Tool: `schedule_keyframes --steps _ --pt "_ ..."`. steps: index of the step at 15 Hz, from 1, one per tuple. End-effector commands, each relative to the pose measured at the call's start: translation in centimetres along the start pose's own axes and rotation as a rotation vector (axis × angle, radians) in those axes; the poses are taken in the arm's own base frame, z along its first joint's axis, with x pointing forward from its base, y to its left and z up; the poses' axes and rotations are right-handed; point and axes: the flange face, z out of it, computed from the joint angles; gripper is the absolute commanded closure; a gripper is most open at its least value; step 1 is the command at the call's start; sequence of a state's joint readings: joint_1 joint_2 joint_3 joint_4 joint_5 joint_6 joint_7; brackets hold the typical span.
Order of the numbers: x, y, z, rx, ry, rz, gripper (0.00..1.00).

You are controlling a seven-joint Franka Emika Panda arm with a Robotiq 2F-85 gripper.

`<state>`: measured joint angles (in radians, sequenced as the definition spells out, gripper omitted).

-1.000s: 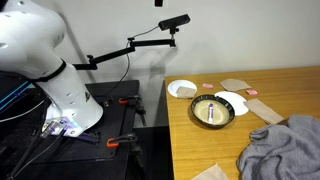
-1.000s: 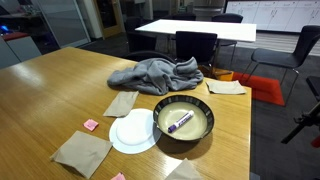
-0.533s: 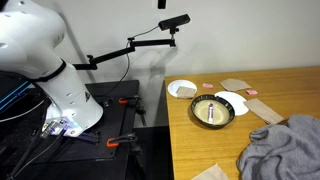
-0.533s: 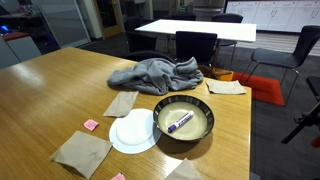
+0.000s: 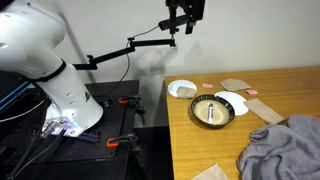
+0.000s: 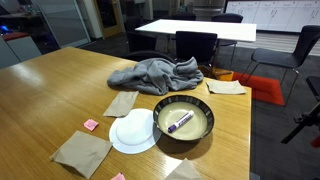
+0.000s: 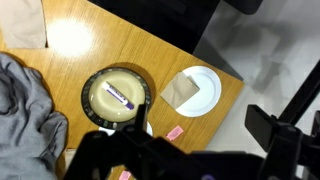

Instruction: Pick up the marker from the bowl and put it on the table

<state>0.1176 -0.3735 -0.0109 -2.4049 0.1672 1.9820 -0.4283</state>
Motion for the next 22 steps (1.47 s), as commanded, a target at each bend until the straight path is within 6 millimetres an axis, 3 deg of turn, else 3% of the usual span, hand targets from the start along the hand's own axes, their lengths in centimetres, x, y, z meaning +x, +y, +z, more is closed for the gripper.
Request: schedule_keyframes --steps 1,7,12,13,15,22 --pt "2.6 2.5 3.6 -0.077 0.038 -0.118 0.00" --pt "5.9 5.7 9.8 -0.141 0.145 -0.095 0.00" --pt "6.6 7.8 15.5 -0.122 0.077 -0.086 0.00" --pt "5.9 6.9 14.3 -0.126 0.087 -0.073 0.00" --pt "6.0 7.4 15.8 -0.116 0.062 -0.066 0.00" --pt "6.6 7.8 16.5 -0.142 0.074 -0.098 0.00"
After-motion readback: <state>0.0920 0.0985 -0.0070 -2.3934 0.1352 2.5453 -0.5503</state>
